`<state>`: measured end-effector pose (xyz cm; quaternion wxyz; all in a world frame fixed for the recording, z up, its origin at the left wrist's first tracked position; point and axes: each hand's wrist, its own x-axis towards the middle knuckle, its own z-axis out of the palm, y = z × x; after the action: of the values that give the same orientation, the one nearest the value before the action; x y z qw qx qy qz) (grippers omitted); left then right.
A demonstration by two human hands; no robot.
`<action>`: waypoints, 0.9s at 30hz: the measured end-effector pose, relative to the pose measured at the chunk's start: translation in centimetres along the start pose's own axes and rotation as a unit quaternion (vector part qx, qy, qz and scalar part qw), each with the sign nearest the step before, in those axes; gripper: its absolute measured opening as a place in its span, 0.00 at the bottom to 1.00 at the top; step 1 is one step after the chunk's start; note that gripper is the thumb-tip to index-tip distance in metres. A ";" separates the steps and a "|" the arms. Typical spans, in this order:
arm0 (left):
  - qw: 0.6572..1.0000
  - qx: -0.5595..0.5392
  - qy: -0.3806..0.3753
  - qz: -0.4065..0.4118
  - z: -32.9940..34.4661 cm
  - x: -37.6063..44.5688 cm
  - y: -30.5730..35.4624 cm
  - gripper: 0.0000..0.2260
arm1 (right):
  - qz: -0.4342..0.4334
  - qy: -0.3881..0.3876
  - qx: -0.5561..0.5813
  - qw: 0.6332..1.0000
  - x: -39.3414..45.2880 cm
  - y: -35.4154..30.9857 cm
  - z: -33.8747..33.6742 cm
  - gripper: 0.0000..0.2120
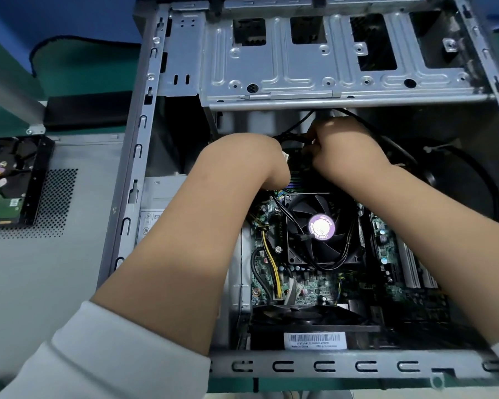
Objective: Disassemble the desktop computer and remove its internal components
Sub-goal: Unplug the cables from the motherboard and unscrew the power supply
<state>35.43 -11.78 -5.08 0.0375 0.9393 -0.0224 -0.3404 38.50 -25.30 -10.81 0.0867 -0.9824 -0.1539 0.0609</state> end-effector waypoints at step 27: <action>0.999 -0.030 0.003 0.018 -0.6 -0.7 0.4 0.11 | -0.011 -0.018 -0.005 1.000 0.0 0.0 0.2 0.10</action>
<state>35.25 -12.09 -4.15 0.0718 0.9382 -0.0294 -0.3373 38.51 -25.26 -10.98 0.0793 -0.9798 -0.1666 0.0771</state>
